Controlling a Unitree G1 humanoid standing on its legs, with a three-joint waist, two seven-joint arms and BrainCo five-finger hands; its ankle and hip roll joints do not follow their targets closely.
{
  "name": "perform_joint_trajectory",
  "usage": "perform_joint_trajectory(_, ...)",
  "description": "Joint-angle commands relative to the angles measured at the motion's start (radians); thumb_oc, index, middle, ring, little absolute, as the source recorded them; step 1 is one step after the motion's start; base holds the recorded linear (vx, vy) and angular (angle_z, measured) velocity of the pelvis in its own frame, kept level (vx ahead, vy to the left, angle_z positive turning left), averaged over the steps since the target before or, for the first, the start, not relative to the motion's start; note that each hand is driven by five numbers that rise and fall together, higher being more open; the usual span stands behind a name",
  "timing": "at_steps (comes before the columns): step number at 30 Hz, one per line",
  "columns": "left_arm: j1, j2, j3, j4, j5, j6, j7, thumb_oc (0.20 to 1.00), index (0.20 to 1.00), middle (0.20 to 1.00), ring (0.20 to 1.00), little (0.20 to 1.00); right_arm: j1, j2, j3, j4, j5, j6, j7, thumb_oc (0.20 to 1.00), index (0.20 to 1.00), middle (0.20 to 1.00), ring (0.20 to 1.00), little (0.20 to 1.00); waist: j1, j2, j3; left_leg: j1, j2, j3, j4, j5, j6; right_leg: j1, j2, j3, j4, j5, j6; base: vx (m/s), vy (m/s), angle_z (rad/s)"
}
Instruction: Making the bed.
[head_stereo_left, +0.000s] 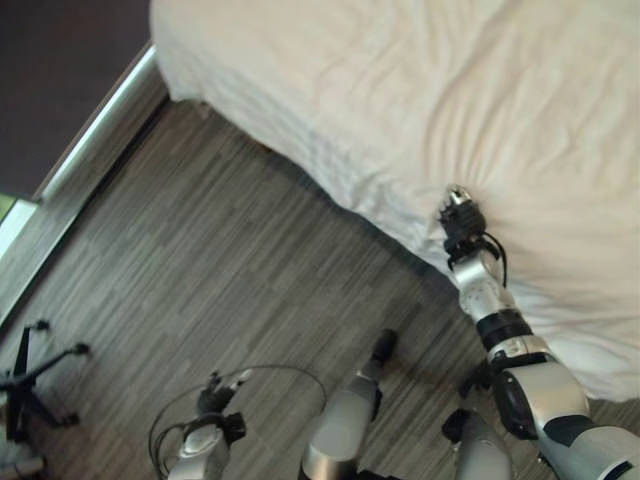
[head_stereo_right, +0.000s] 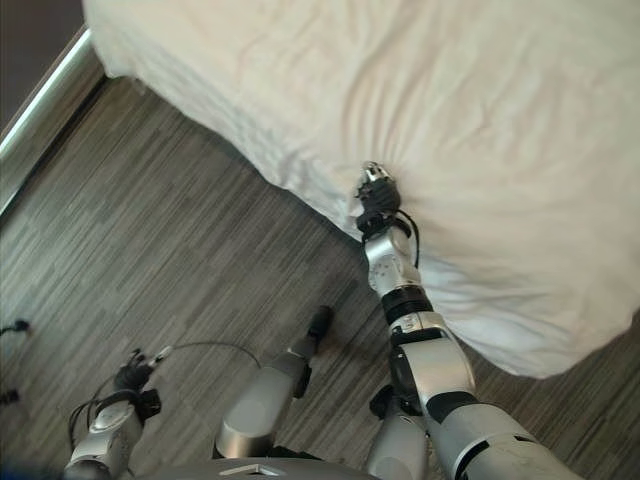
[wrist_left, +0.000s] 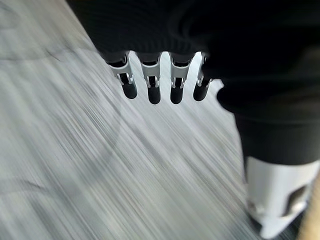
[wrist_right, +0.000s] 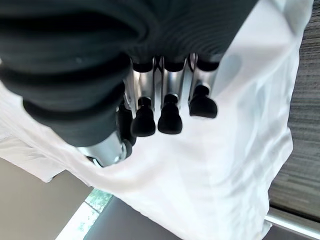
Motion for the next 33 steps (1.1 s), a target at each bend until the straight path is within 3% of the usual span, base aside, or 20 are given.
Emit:
perform_joint_trajectory(1, -0.028, 0.007, -0.008, -0.036, 0.044, -0.038, -0.033, 1.000, 1.000, 1.000, 1.000, 1.000, 0.287, -0.202, -0.204, 0.186, -0.004, -0.001, -0.157, 0.200, 0.200, 0.200, 0.200, 0.200, -0.061, 0.024, -0.062, -0.002, -0.018, 0.042, -0.078, 0.048, -0.051, 0.138, -0.005, 0.022, 0.044, -0.163, -0.006, -0.03, 0.171, 0.29)
perform_joint_trajectory(3, -0.034, 0.036, -0.005, -0.159, 0.072, -0.034, -0.054, 1.000, 1.000, 1.000, 1.000, 1.000, 0.439, -0.283, -0.320, 0.223, -0.004, 0.025, -0.142, 0.200, 0.200, 0.200, 0.200, 0.200, -0.121, -0.005, -0.069, 0.025, -0.028, 0.061, -0.078, 0.020, -0.039, 0.150, -0.017, 0.045, 0.024, -0.142, 0.010, 0.02, 0.161, 0.03)
perform_joint_trajectory(4, -0.030, 0.036, -0.008, -0.163, 0.072, -0.031, -0.053, 1.000, 1.000, 1.000, 1.000, 1.000, 0.442, -0.285, -0.323, 0.225, -0.004, 0.025, -0.138, 0.200, 0.200, 0.200, 0.200, 0.200, -0.117, -0.005, -0.069, 0.028, -0.029, 0.062, -0.078, 0.019, -0.039, 0.153, -0.018, 0.046, 0.021, -0.141, 0.011, 0.06, 0.127, -0.39)
perform_joint_trajectory(5, -0.058, 0.042, 0.010, -0.239, 0.063, -0.035, -0.061, 1.000, 1.000, 1.000, 1.000, 1.000, 0.559, -0.325, -0.392, 0.240, -0.007, 0.045, -0.119, 0.200, 0.200, 0.200, 0.200, 0.200, -0.174, -0.039, -0.079, 0.044, -0.032, 0.081, -0.078, -0.005, -0.031, 0.159, -0.026, 0.060, 0.008, -0.126, 0.023, 0.05, 0.090, -0.51)
perform_joint_trajectory(7, -0.052, 0.047, 0.013, -0.286, 0.067, -0.028, -0.061, 1.000, 1.000, 1.000, 1.000, 1.000, 0.618, -0.333, -0.431, 0.246, -0.007, 0.051, -0.111, 0.200, 0.200, 0.200, 0.200, 0.200, -0.187, -0.056, -0.090, 0.061, -0.036, 0.095, -0.078, -0.018, -0.025, 0.165, -0.033, 0.070, 0.006, -0.121, 0.031, 0.03, 0.077, -0.25)
perform_joint_trajectory(9, -0.058, 0.036, 0.025, -0.327, 0.069, -0.016, -0.074, 1.000, 1.000, 1.000, 1.000, 1.000, 0.721, -0.369, -0.507, 0.302, -0.037, 0.066, -0.089, 0.200, 0.200, 0.200, 0.200, 0.200, -0.232, -0.099, -0.101, 0.106, -0.022, 0.142, -0.078, -0.031, -0.009, 0.174, -0.026, 0.079, 0.022, -0.113, 0.044, 0.00, 0.084, -0.46)
perform_joint_trajectory(11, -0.060, 0.024, 0.019, -0.323, 0.060, -0.011, -0.079, 1.000, 1.000, 1.000, 1.000, 1.000, 0.734, -0.377, -0.518, 0.315, -0.040, 0.064, -0.082, 0.200, 0.200, 0.200, 0.200, 0.200, -0.234, -0.106, -0.094, 0.127, -0.013, 0.166, -0.078, -0.030, 0.003, 0.173, -0.016, 0.076, 0.077, -0.129, 0.039, -0.05, 0.088, -1.18)
perform_joint_trajectory(12, -0.051, 0.018, 0.008, -0.338, 0.055, -0.006, -0.098, 1.000, 1.000, 1.000, 1.000, 1.000, 0.749, -0.385, -0.513, 0.326, -0.073, 0.068, -0.073, 0.200, 0.200, 0.200, 0.200, 0.200, -0.229, -0.120, -0.079, 0.173, 0.022, 0.230, -0.078, -0.040, 0.011, 0.193, 0.005, 0.038, 0.173, -0.181, 0.028, -0.11, 0.098, -1.38)
perform_joint_trajectory(15, -0.036, 0.020, -0.006, -0.368, 0.041, -0.001, -0.129, 1.000, 1.000, 1.000, 1.000, 1.000, 0.755, -0.384, -0.493, 0.321, -0.119, 0.068, -0.067, 0.200, 0.200, 0.200, 0.200, 0.200, -0.214, -0.127, -0.072, 0.204, 0.051, 0.293, -0.078, -0.027, 0.019, 0.211, 0.014, -0.024, 0.278, -0.224, 0.019, -0.07, 0.068, -1.32)
perform_joint_trajectory(16, -0.019, 0.023, -0.009, -0.408, 0.018, 0.002, -0.152, 1.000, 1.000, 1.000, 1.000, 1.000, 0.753, -0.379, -0.474, 0.311, -0.147, 0.067, -0.064, 0.507, 0.507, 0.507, 0.507, 0.507, -0.200, -0.134, -0.077, 0.230, 0.061, 0.309, -0.078, -0.044, 0.013, 0.233, 0.013, -0.026, 0.325, -0.268, 0.027, -0.02, 0.043, -1.20)
perform_joint_trajectory(20, -0.017, 0.024, -0.009, -0.410, 0.018, 0.003, -0.152, 1.000, 1.000, 1.000, 1.000, 1.000, 0.754, -0.378, -0.473, 0.311, -0.148, 0.067, -0.065, 0.507, 0.507, 0.507, 0.507, 0.507, -0.198, -0.136, -0.076, 0.233, 0.060, 0.311, -0.078, -0.045, 0.013, 0.232, 0.012, -0.023, 0.329, -0.270, 0.027, -0.07, -0.023, -0.68)
perform_joint_trajectory(21, 0.041, 0.043, 0.008, -0.542, -0.036, 0.001, -0.206, 1.000, 1.000, 1.000, 1.000, 1.000, 0.730, -0.326, -0.368, 0.234, -0.258, 0.057, -0.047, 1.000, 1.000, 1.000, 1.000, 1.000, -0.122, -0.145, -0.131, 0.228, 0.090, 0.435, -0.072, -0.021, 0.024, 0.372, -0.030, -0.185, 0.372, -0.247, 0.035, -0.37, -0.114, -0.24)
perform_joint_trajectory(24, 0.101, 0.093, 0.029, -0.635, 0.036, 0.010, -0.205, 1.000, 1.000, 1.000, 1.000, 1.000, 0.720, -0.267, -0.238, 0.076, -0.400, 0.057, -0.066, 1.000, 1.000, 1.000, 1.000, 1.000, -0.051, -0.169, -0.163, 0.241, 0.109, 0.559, -0.070, 0.006, 0.016, 0.475, -0.039, -0.256, 0.280, -0.173, 0.067, -0.36, -0.143, -2.41)
perform_joint_trajectory(27, 0.110, 0.097, 0.030, -0.645, 0.086, -0.001, -0.185, 1.000, 1.000, 1.000, 1.000, 1.000, 0.733, -0.257, -0.148, -0.057, -0.509, 0.054, -0.082, 1.000, 1.000, 1.000, 1.000, 1.000, -0.034, -0.156, -0.168, 0.245, 0.150, 0.612, -0.066, 0.055, -0.014, 0.485, 0.016, -0.243, 0.187, -0.231, 0.038, -0.16, -0.197, -1.58)
perform_joint_trajectory(28, 0.107, 0.091, 0.030, -0.641, 0.146, -0.007, -0.161, 1.000, 1.000, 1.000, 1.000, 1.000, 0.764, -0.270, -0.095, -0.186, -0.629, 0.049, -0.089, 1.000, 1.000, 1.000, 1.000, 1.000, -0.043, -0.145, -0.168, 0.250, 0.171, 0.626, -0.061, 0.076, -0.029, 0.497, 0.051, -0.219, 0.124, -0.281, 0.019, -0.15, -0.269, -0.96)
perform_joint_trajectory(29, 0.109, 0.090, 0.029, -0.641, 0.147, -0.007, -0.161, 1.000, 1.000, 1.000, 1.000, 1.000, 0.771, -0.269, -0.095, -0.196, -0.632, 0.054, -0.093, 1.000, 1.000, 1.000, 1.000, 1.000, -0.041, -0.143, -0.169, 0.250, 0.175, 0.629, -0.061, 0.079, -0.031, 0.498, 0.057, -0.218, 0.117, -0.278, 0.015, -0.17, -0.401, -0.67)
perform_joint_trajectory(30, 0.118, 0.073, 0.031, -0.632, 0.239, -0.021, -0.105, 1.000, 1.000, 1.000, 1.000, 1.000, 0.817, -0.306, -0.060, -0.333, -0.811, 0.046, -0.132, 1.000, 1.000, 1.000, 1.000, 1.000, -0.066, -0.132, -0.165, 0.245, 0.198, 0.633, -0.047, 0.105, -0.052, 0.511, 0.084, -0.200, 0.067, -0.283, 0.001, -0.12, -0.298, -0.66)
perform_joint_trajectory(32, 0.117, 0.061, 0.032, -0.621, 0.274, -0.023, -0.070, 1.000, 1.000, 1.000, 1.000, 1.000, 0.830, -0.327, -0.033, -0.406, -0.906, 0.053, -0.144, 1.000, 1.000, 1.000, 1.000, 1.000, -0.075, -0.122, -0.165, 0.244, 0.212, 0.633, -0.032, 0.111, -0.061, 0.518, 0.099, -0.192, 0.041, -0.283, -0.003, -0.11, -0.280, -0.67)
perform_joint_trajectory(33, 0.101, 0.035, 0.020, -0.599, 0.298, -0.031, -0.021, 1.000, 1.000, 1.000, 1.000, 1.000, 0.843, -0.352, 0.018, -0.523, -1.045, 0.051, -0.150, 1.000, 1.000, 1.000, 1.000, 1.000, -0.091, -0.114, -0.151, 0.239, 0.232, 0.612, 0.007, 0.117, -0.077, 0.524, 0.123, -0.155, 0.006, -0.290, -0.014, -0.07, -0.173, -0.64)
